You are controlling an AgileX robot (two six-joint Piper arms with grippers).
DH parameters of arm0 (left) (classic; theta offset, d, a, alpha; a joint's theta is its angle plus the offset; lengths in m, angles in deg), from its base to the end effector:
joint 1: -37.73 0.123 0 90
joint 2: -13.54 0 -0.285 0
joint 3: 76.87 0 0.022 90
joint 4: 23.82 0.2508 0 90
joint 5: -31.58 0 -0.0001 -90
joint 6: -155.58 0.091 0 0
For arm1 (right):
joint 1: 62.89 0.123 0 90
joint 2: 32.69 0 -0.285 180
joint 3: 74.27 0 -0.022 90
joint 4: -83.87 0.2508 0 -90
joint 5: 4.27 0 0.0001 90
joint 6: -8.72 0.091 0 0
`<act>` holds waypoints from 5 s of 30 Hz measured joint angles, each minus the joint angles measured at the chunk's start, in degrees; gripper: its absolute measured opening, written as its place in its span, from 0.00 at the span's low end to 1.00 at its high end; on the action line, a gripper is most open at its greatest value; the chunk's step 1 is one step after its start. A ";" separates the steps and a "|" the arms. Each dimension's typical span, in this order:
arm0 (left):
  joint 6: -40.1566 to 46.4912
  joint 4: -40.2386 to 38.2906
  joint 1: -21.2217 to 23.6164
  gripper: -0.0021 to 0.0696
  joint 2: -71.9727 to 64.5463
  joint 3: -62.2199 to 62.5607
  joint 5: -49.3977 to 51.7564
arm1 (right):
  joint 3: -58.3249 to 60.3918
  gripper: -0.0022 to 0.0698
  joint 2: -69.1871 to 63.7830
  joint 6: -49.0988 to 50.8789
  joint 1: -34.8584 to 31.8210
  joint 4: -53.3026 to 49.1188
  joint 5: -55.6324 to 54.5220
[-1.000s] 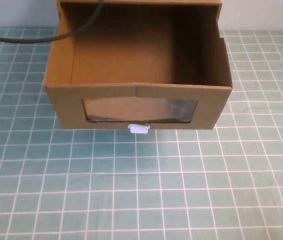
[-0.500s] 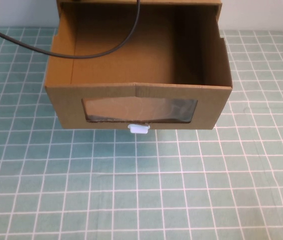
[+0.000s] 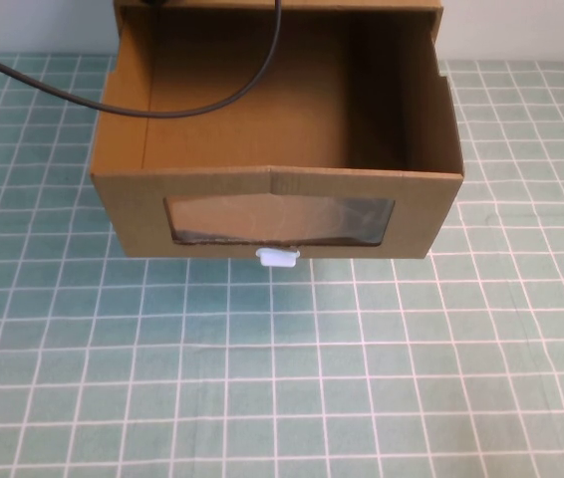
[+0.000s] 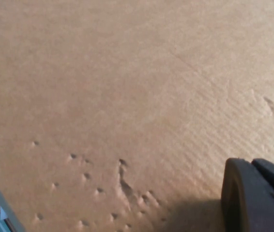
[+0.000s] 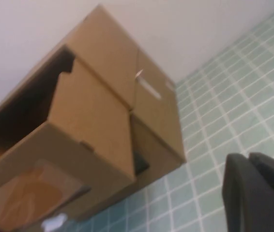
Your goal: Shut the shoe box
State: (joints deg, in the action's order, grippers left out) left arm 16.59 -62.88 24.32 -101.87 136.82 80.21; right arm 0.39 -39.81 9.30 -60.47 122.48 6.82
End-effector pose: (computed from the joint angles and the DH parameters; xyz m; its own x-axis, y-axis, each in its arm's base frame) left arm 0.4126 -0.1426 0.3944 -0.3877 0.2932 -0.8739 0.6927 0.7181 -0.0664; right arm 0.0521 0.0132 0.2151 -0.1078 0.6162 -0.7802 -0.1210 0.7707 0.6255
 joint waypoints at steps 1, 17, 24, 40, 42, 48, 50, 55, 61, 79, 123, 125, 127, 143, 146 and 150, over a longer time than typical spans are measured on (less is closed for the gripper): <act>0.00 0.00 0.00 0.02 0.00 0.00 0.00 | -1.96 0.01 -0.82 0.00 0.00 0.00 3.07; -0.33 0.22 0.00 0.02 0.00 0.00 0.21 | -40.84 0.01 -46.10 -20.36 2.20 -1.48 45.56; -0.45 0.22 0.00 0.02 0.00 0.00 0.21 | -51.75 0.01 -60.37 -16.74 19.25 -5.77 41.49; -0.57 0.22 0.00 0.02 0.00 0.06 0.21 | -64.11 0.01 -79.85 -3.31 40.55 -20.27 15.89; -0.57 0.22 0.00 0.02 0.00 0.06 0.21 | -65.98 0.01 -82.13 -3.31 40.55 -20.27 15.31; -0.57 0.22 0.00 0.02 0.00 0.06 0.21 | -70.71 0.01 -86.28 -3.31 39.00 -20.70 14.75; -0.57 0.22 0.00 0.02 0.00 0.06 0.21 | -71.85 0.01 -87.49 -3.31 38.17 -20.81 14.75; -0.57 0.22 0.00 0.02 0.00 0.06 0.21 | -74.01 0.01 -89.87 -3.31 36.39 -20.94 14.05; -0.57 0.22 0.00 0.02 0.00 0.06 0.25 | -77.47 0.01 -92.02 -3.31 35.05 -20.94 12.55; -0.57 0.22 0.00 0.02 0.00 0.06 0.34 | -95.20 0.01 -106.53 -8.53 27.38 -11.88 12.31; -2.30 7.81 0.99 0.02 50.04 -42.63 -15.57 | -71.66 0.01 -56.68 -2.97 32.66 -24.63 48.84; -1.93 7.60 0.99 0.02 58.03 -51.93 -19.85 | -64.10 0.01 -47.76 -1.50 32.66 -25.36 47.21; -1.75 7.11 0.99 0.02 65.03 -61.13 -23.64 | -58.01 0.01 -39.69 0.34 32.66 -26.47 46.31; -1.26 5.03 0.99 0.02 108.03 -104.05 -37.93 | -20.88 0.01 0.00 4.26 32.66 -27.14 25.02; -1.26 5.03 0.99 0.02 108.18 -109.03 -38.05 | -13.21 0.01 0.16 3.69 32.66 -27.36 16.22; -1.26 5.14 0.99 0.02 108.18 -112.29 -37.46 | -3.77 0.01 -0.42 3.56 32.66 -27.46 2.52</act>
State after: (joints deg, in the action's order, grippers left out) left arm 15.33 -57.74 25.31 6.31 24.53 42.75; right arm -3.38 -40.23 12.86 -27.80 95.02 9.34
